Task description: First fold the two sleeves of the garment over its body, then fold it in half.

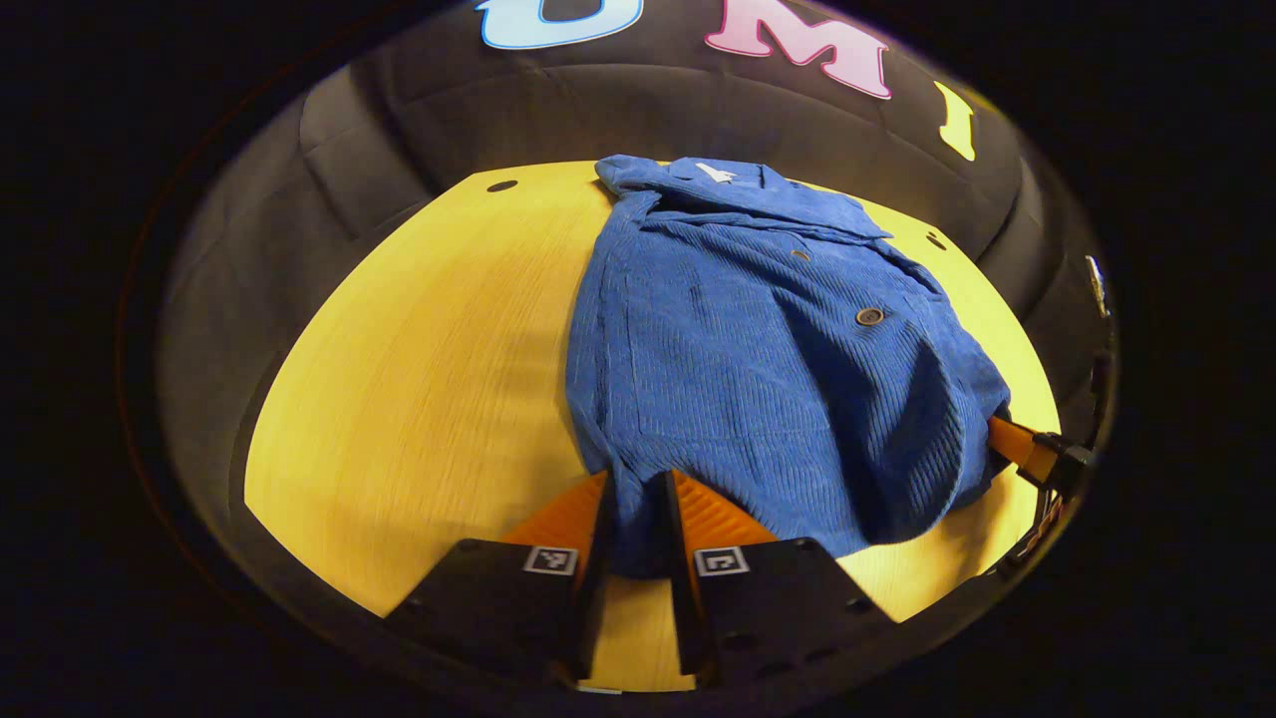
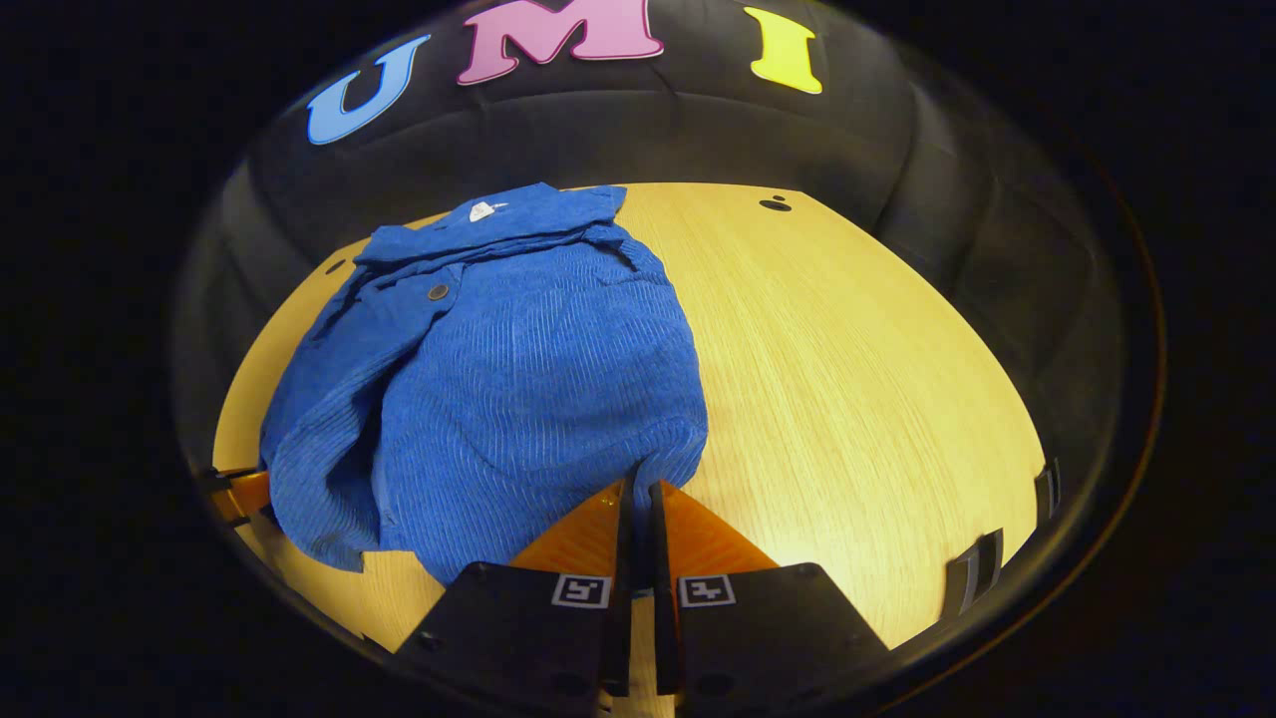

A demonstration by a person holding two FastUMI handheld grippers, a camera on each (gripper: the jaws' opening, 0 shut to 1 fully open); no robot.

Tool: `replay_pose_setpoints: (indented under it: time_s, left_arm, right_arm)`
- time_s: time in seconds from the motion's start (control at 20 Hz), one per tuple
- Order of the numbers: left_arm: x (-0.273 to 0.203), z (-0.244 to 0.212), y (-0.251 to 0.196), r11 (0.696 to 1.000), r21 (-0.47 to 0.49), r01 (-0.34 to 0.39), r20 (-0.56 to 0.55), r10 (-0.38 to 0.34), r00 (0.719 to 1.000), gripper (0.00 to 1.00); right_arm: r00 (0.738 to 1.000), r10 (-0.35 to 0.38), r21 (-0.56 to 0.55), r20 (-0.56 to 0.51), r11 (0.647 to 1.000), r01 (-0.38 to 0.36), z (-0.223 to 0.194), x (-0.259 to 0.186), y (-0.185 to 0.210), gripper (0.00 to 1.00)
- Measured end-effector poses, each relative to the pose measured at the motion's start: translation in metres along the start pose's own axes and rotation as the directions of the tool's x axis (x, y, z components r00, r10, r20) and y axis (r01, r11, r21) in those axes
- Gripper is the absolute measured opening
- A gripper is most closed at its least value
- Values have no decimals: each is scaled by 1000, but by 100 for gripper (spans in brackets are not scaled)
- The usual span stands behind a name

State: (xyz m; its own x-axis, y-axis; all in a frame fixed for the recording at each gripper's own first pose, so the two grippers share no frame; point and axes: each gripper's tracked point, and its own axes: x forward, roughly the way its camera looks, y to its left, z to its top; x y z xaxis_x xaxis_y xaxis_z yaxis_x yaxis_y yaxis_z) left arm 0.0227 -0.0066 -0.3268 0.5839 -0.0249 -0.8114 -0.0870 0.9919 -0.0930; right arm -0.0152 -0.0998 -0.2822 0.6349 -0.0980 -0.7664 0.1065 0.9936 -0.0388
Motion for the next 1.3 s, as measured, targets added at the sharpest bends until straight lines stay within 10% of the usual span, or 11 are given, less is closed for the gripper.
replay_pose_setpoints:
  time_s: [0.2, 0.75, 1.3]
  left_arm:
    - [-1, 5, -11, 992, -107, 72, 3, -72, 997, 0]
    - [-15, 105, -27, 978, -123, 170, 143, -152, 978, 0]
    - [-8, 316, -25, 978, -44, 206, 464, -163, 871, 0]
  right_arm:
    - [994, 105, 53, -8, 993, -104, 5, 9, 7, 1]
    - [980, 117, 70, 162, 989, -129, 125, 4, 7, 1]
    - [868, 171, -23, 465, 983, -182, 329, 55, 40, 0]
